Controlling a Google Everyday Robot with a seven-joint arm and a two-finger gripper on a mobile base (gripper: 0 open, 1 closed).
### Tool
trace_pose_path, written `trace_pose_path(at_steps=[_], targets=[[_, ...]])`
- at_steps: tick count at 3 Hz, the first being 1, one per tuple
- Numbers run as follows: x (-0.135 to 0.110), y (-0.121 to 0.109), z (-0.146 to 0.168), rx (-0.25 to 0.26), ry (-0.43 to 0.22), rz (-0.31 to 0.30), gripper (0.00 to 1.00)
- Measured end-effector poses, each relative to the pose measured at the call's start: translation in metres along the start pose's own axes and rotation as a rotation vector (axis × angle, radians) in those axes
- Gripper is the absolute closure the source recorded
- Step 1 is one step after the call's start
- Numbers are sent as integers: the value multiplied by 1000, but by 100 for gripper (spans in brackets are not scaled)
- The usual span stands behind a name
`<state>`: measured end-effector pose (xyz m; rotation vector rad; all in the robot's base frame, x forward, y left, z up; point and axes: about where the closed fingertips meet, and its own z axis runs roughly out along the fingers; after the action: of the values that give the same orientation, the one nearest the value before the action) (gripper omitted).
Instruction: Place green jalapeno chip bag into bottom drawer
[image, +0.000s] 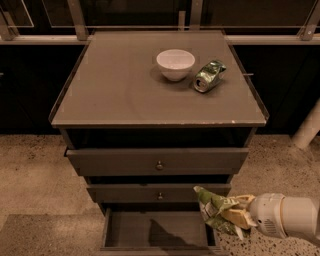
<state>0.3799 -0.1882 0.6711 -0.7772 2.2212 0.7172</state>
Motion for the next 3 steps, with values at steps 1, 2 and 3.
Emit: trace_pose_path(at_steps=[1, 2, 3], targets=[[33, -40, 27, -19, -44, 87, 100], [64, -64, 58, -55, -63, 168, 100], [82, -73, 80, -75, 4, 202, 100]])
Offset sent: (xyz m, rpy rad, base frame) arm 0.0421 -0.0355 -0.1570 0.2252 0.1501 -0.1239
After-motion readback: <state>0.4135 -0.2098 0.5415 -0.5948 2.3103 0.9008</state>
